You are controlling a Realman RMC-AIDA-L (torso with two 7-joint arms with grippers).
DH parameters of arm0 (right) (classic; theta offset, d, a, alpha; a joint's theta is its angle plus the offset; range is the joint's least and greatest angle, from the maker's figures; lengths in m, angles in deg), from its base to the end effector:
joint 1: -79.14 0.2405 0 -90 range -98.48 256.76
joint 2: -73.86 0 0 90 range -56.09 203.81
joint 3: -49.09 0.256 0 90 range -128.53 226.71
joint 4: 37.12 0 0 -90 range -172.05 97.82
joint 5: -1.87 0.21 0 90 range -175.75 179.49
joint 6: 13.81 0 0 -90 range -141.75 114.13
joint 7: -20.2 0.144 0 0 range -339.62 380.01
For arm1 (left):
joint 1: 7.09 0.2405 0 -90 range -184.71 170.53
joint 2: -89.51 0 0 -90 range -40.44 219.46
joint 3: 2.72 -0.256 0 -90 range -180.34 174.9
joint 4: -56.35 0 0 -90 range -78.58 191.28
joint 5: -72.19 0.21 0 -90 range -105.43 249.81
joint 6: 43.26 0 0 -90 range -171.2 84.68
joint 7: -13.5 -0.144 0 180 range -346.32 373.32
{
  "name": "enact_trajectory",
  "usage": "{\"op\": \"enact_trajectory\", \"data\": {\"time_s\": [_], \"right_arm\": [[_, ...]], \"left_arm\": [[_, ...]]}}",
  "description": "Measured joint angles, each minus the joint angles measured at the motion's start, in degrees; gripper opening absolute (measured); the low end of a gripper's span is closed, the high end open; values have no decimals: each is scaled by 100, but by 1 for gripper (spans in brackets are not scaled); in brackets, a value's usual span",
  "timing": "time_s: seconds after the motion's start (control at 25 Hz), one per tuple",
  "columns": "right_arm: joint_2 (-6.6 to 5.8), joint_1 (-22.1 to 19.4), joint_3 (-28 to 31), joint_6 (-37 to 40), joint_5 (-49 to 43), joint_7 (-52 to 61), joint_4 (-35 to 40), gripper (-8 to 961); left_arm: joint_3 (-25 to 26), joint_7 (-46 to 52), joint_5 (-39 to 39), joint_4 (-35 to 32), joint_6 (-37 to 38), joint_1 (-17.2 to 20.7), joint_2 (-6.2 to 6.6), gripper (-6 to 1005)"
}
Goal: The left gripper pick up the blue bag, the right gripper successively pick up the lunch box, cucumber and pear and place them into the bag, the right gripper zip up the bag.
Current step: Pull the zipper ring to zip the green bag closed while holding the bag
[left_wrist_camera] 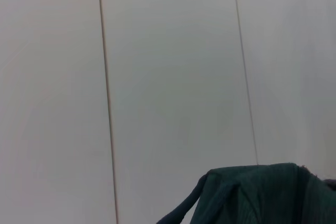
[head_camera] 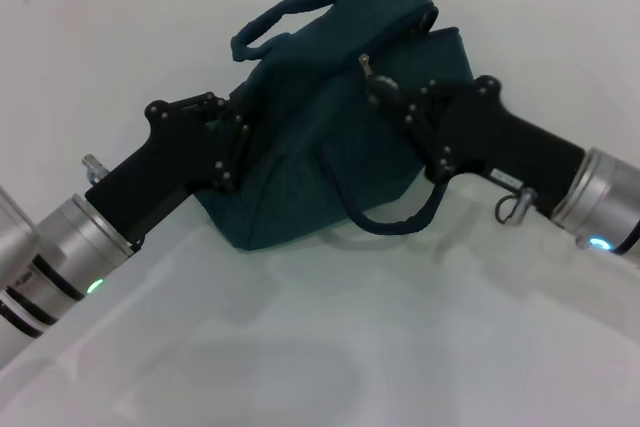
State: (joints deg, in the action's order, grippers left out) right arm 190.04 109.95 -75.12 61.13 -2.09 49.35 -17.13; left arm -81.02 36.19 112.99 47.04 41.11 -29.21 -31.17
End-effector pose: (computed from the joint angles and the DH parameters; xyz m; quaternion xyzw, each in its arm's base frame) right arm 0.2029 0.3217 -0.0697 -0.8680 0.0581 0.4206 0.2576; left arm -0.2766 0.2844 -0.0479 -0.8327 -0.0885 -0.3879 0.3851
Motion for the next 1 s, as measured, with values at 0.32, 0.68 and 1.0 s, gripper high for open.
{"op": "enact_trajectory", "data": {"time_s": [0.32, 0.68, 1.0], "right_arm": [[1, -248, 147, 140, 582, -834, -9, 31], [0, -329, 260, 220, 1076, -1579, -122, 35], [-15, -443, 671, 397, 1084, -1873, -142, 34]], "left_arm": [[-22, 18, 0, 0, 0, 1, 16, 29], [-22, 24, 43, -1, 106, 13, 50, 28], [-21, 248, 188, -17, 581, 93, 124, 27]]}}
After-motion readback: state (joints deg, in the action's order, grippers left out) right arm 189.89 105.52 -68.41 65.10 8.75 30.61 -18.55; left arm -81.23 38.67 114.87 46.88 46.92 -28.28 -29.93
